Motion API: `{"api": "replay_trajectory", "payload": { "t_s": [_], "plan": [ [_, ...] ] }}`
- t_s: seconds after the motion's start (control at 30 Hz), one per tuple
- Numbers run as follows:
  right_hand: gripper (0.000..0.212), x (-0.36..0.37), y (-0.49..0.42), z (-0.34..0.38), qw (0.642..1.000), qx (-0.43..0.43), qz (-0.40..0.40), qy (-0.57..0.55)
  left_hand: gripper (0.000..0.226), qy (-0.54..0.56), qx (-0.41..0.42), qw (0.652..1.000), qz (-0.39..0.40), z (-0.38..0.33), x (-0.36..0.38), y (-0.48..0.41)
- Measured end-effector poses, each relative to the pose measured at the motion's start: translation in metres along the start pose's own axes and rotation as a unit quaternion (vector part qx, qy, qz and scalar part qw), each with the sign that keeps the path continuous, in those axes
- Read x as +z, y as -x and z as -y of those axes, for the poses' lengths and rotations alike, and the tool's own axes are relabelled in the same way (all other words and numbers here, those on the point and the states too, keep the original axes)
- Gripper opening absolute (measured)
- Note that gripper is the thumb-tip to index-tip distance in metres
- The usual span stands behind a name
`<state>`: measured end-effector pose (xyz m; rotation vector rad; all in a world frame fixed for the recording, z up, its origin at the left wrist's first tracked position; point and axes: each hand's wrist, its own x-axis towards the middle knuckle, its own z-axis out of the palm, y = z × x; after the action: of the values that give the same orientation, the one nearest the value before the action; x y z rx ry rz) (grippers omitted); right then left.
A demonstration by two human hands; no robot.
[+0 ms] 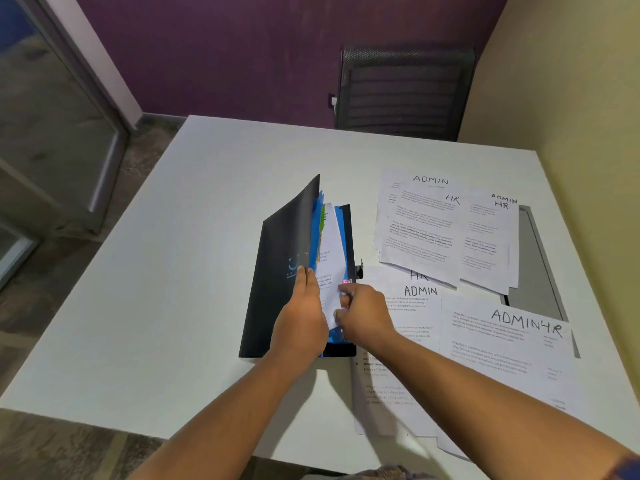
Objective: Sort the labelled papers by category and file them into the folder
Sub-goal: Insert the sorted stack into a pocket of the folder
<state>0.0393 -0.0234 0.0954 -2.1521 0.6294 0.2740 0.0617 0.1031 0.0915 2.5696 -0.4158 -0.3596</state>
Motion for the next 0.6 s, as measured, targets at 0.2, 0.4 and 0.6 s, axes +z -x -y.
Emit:
{"api": "replay_trajectory", "payload": {
  "t_s": [0.2, 0.4, 0.6],
  "plan": [
    [0.042, 0.017, -0.003, -0.001, 0.999, 0.004, 0.048, 0.012, 0.093, 0.015, -0.012, 1.000, 0.015, -0.005, 0.003, -0.004],
    [0.035, -0.001, 0.002, -0.010, 0.999, 0.041, -0.003, 0.015, 0.102, -0.032, 0.002, 0.998, 0.051, 0.001, 0.015, -0.008],
    [0.009, -0.040, 0.038, -0.059, 0.996, 0.081, -0.024, -0.016, 0.095, -0.070, 0.019, 0.993, 0.097, 0.000, 0.040, -0.005]
  ]
}}
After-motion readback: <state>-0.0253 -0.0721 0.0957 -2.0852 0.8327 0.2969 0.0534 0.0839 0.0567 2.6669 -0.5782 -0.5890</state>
